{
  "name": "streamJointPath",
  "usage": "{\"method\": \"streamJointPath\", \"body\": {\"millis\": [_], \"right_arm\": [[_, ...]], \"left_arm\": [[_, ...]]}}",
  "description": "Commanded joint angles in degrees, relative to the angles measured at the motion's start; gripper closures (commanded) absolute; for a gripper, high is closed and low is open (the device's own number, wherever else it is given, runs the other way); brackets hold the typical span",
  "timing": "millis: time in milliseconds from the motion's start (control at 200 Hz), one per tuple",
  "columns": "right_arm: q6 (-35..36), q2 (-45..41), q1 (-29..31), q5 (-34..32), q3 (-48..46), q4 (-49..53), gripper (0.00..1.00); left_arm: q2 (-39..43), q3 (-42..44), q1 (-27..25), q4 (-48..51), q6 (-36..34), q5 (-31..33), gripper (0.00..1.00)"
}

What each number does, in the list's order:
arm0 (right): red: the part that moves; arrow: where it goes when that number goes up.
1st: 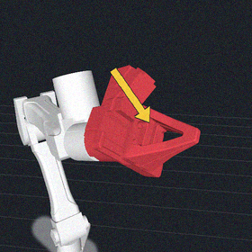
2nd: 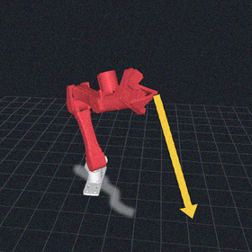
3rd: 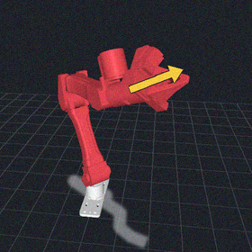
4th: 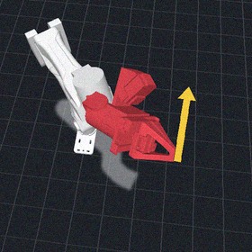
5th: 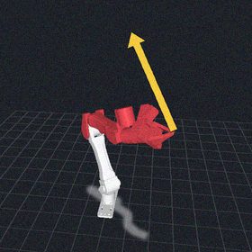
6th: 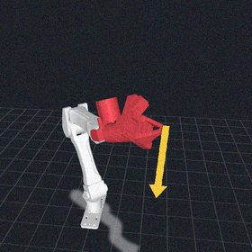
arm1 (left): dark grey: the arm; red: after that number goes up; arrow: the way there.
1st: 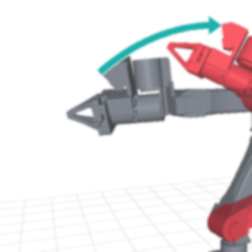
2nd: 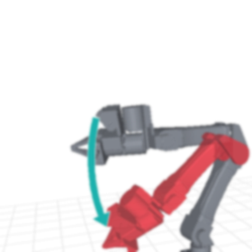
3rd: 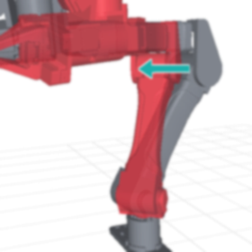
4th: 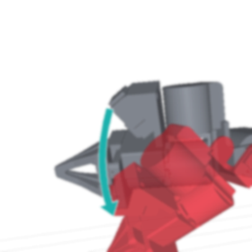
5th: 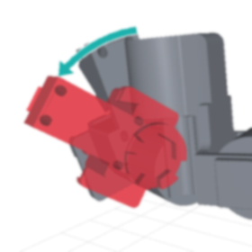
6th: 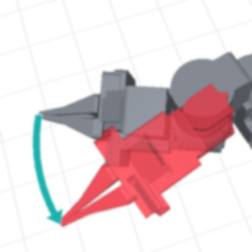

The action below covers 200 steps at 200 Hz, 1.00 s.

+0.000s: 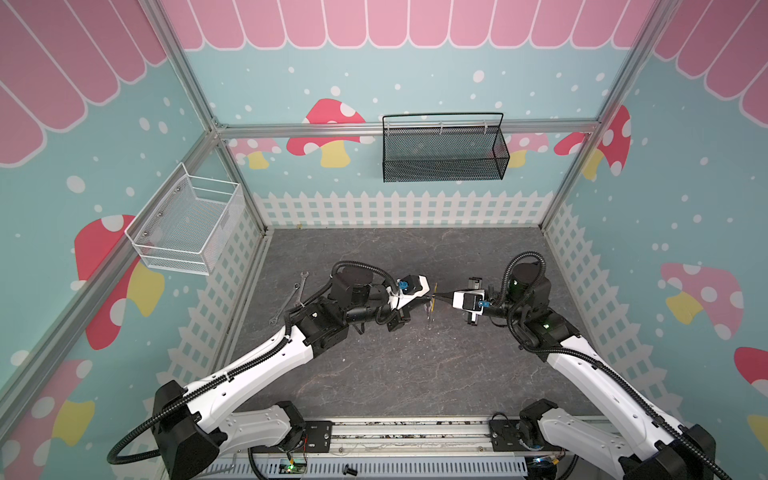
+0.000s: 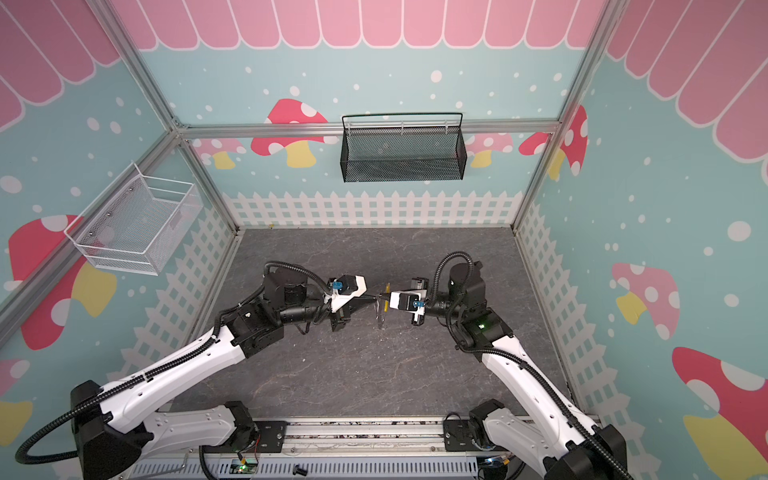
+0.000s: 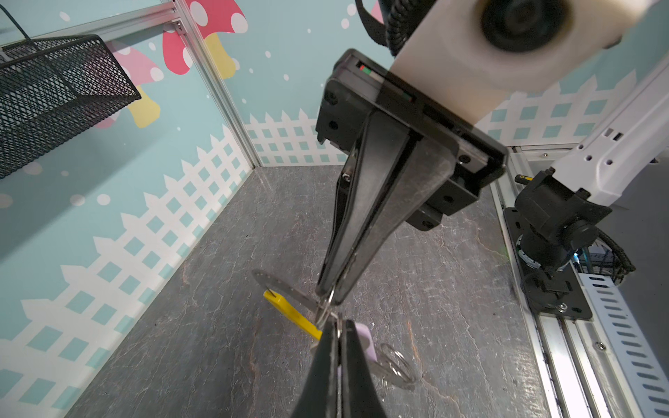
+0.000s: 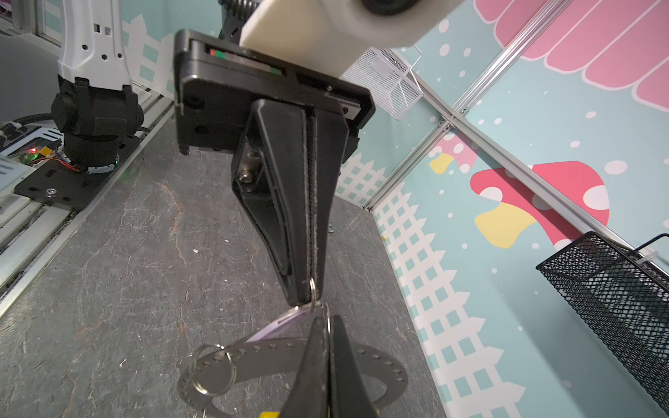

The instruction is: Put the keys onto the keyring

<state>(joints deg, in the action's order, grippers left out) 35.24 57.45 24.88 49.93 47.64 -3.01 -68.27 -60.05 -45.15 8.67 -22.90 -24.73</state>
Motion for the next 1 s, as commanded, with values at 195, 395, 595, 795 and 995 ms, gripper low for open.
{"method": "streamJointPath", "body": {"millis": [195,395,595,795,995], "right_arm": [[1.93,-1.11,0.59,1.70,-0.97,0.37,1.00],[2.02,-1.20,0.52,1.83,-0.93,0.46,1.00],[1.85,-1.20,0.60,1.92,-0.79,0.70,1.00],[1.52,-1.11,0.59,1.80,-0.70,0.78,1.00],[2.35,-1.29,0.60,1.35,-0.79,0.72,1.00]], "left_arm": [[-0.81,-2.36,-0.38,-1.15,2.42,1.71,1.00],[-1.16,-2.64,-0.38,-1.21,2.68,2.20,1.00],[-1.16,-2.80,-0.91,-0.83,1.74,5.91,1.00],[-0.90,-3.02,-1.08,0.10,1.10,8.83,1.00],[-0.75,-3.43,-1.09,2.14,0.95,9.91,1.00]]}}
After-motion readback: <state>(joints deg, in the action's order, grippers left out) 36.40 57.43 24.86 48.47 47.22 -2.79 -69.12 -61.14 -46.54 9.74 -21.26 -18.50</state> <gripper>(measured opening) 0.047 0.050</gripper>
